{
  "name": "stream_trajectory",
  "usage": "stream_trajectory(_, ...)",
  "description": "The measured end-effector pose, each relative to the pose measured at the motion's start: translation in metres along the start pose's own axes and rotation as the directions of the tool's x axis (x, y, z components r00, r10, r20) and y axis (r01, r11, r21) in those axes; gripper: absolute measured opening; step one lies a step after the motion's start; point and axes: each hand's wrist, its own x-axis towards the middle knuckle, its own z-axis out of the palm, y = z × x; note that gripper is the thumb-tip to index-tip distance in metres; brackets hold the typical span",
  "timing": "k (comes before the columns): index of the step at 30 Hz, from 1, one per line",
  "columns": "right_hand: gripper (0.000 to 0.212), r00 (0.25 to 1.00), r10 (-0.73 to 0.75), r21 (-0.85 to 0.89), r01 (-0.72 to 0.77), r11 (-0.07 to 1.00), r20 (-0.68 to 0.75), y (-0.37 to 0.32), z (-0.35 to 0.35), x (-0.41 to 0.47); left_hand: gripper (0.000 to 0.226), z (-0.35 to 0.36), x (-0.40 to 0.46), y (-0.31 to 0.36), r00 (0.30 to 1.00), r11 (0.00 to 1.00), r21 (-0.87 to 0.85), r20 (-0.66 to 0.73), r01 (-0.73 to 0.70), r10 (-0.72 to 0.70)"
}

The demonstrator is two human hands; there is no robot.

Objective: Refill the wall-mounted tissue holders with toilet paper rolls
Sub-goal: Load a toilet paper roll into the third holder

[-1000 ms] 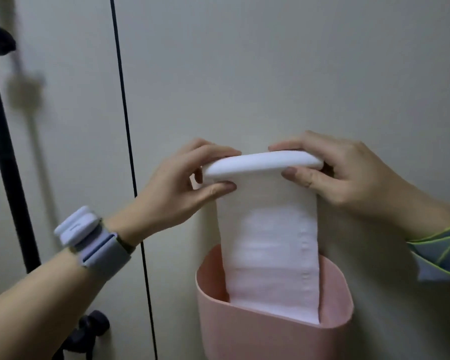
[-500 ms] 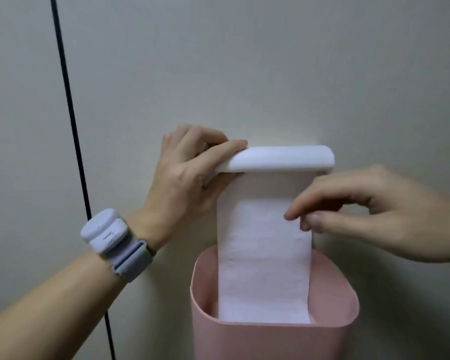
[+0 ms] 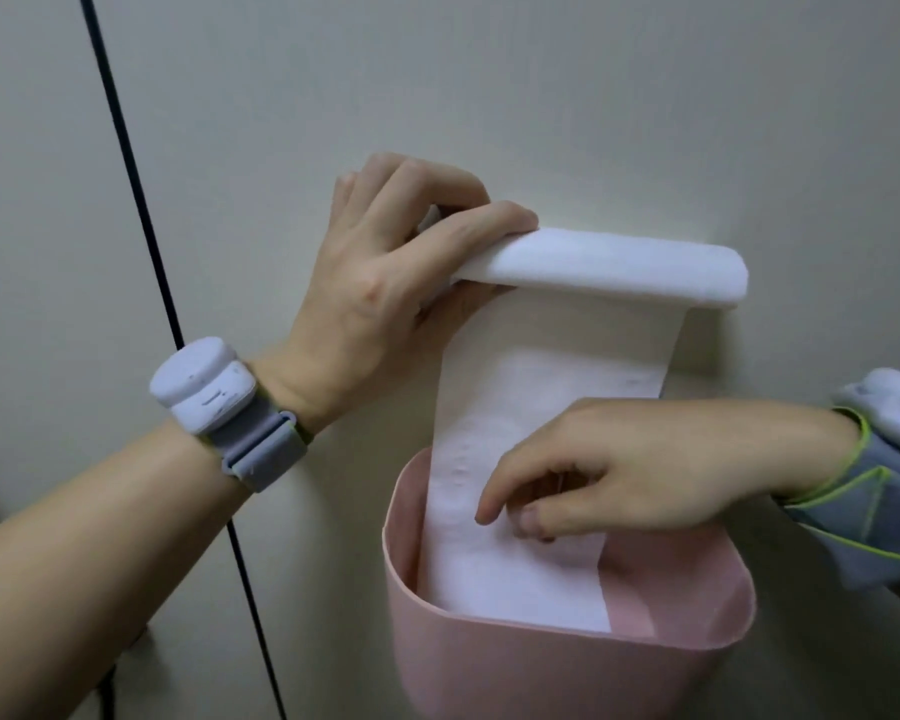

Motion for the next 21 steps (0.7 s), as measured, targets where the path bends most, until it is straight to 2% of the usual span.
stream_trajectory(4, 0.029, 0.979, 0.002, -0.008, 0.000, 1.000, 0.205, 0.003, 0.011, 0.009, 0.023, 0.006, -0.003, 0.003, 0.999, 0.999, 0.051, -0.042, 0.003, -0.001)
stream_trajectory(11, 0.031, 0.944, 0.004, -0.083, 0.025, 0.996, 0.331, -0.002, 0.018, 0.025, 0.025, 0.008, -0.002, 0.004, 0.997, 0.993, 0.112, -0.070, -0.024, 0.032)
stream_trajectory(17, 0.038, 0.871, 0.087, -0.217, 0.022, 0.976, 0.483, -0.005, 0.028, 0.037, 0.024, 0.009, -0.002, 0.004, 0.996, 0.994, 0.108, -0.086, -0.022, 0.031)
stream_trajectory(21, 0.038, 0.846, 0.125, -0.215, -0.012, 0.977, 0.519, -0.004, 0.031, 0.040, 0.025, 0.011, -0.005, 0.002, 0.995, 0.993, 0.109, -0.088, -0.045, 0.055)
